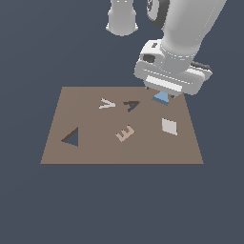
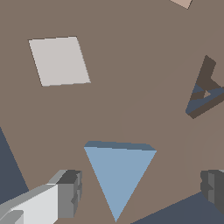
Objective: Insert a designated object into the corresponding slot on a board.
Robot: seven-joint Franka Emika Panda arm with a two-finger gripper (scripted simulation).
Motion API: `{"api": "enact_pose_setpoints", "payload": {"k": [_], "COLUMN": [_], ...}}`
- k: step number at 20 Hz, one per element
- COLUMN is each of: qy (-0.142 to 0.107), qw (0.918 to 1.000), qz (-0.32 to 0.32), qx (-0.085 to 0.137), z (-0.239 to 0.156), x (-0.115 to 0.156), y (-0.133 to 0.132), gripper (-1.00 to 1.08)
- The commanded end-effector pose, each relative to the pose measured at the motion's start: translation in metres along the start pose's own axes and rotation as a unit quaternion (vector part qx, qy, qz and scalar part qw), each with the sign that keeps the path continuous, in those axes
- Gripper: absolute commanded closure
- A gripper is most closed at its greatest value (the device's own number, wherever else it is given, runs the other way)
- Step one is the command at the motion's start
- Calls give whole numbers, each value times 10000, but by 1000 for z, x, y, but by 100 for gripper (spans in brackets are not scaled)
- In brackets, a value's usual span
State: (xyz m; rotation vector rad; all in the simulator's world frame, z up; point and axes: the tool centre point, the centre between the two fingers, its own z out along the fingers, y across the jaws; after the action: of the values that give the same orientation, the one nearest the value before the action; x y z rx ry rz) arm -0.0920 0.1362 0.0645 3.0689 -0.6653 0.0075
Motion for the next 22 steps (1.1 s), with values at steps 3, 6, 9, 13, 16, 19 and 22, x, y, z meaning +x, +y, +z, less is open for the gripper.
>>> {"api": "enact_pose_setpoints", "payload": {"k": [3, 6, 9, 13, 16, 19, 22], "qy": [-14, -20, -24, -25, -25, -25, -25], "qw": [9998, 9997, 9996, 9996, 9996, 9996, 9996], "qz": [193, 263, 294, 278, 285, 290, 296], "qx": [-1, -1, -1, -2, -1, 0, 1], "z": [9, 13, 14, 15, 21, 30, 34], "x": [-9, -13, -14, -14, -14, -14, -14], "y": [-9, -13, -14, -14, -14, -15, -15], "gripper": [-92, -92, -92, -92, -92, -92, -92]}}
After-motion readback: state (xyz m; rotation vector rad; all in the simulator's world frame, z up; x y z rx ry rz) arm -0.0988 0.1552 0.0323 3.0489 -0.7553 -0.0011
